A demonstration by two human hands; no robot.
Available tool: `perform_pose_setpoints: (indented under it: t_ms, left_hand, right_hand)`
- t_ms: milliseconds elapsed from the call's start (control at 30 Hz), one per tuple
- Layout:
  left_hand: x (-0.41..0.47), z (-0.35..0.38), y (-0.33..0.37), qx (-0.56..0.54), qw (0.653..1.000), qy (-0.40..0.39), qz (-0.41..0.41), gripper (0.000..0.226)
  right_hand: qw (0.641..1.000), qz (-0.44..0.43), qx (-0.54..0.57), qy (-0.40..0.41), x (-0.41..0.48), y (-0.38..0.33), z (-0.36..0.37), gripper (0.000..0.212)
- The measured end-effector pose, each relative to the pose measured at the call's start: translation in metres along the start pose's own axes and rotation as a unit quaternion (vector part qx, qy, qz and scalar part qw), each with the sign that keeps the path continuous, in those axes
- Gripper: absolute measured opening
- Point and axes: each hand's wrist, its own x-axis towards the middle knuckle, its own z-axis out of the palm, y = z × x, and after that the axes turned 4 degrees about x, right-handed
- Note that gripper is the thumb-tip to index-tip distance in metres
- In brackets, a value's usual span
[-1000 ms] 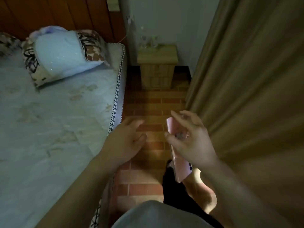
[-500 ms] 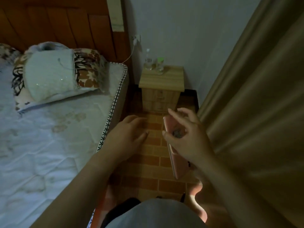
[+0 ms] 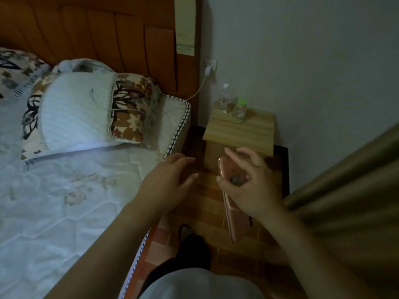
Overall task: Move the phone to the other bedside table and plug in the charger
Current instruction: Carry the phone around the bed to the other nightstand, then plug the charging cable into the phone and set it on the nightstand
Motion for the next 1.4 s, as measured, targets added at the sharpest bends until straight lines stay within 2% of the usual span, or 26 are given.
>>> perform_pose_setpoints:
  t_ms: [200, 367, 733, 1033, 1400]
  left_hand:
    - [0.122, -0.030, -0.042, 0.013, 1.000, 0.000, 0.006, 0.045]
    - [0.180, -0.050, -0.073, 0.022, 0.999, 0.024, -0.010, 0.044]
    - [0.286, -0.088, -0.203, 0.021, 0.978, 0.085, -0.188, 0.042]
    - [0.390, -0.121, -0.290, 0.011, 0.948, 0.113, -0.298, 0.037]
    - [0.411, -0.123, -0.378, 0.016, 0.887, 0.135, -0.442, 0.039]
  right_hand:
    - [1.000, -0.014, -0.001, -0.008, 0.132, -0.001, 0.018, 0.060]
    - [0.999, -0.041, 0.012, -0.030, 0.213, -0.006, 0.042, 0.059]
    - [0.977, -0.105, 0.038, -0.184, 0.407, -0.008, 0.146, 0.060]
    - [0.933, -0.169, 0.060, -0.313, 0.573, -0.020, 0.235, 0.060]
    - [0.872, -0.221, 0.043, -0.434, 0.662, -0.023, 0.354, 0.064]
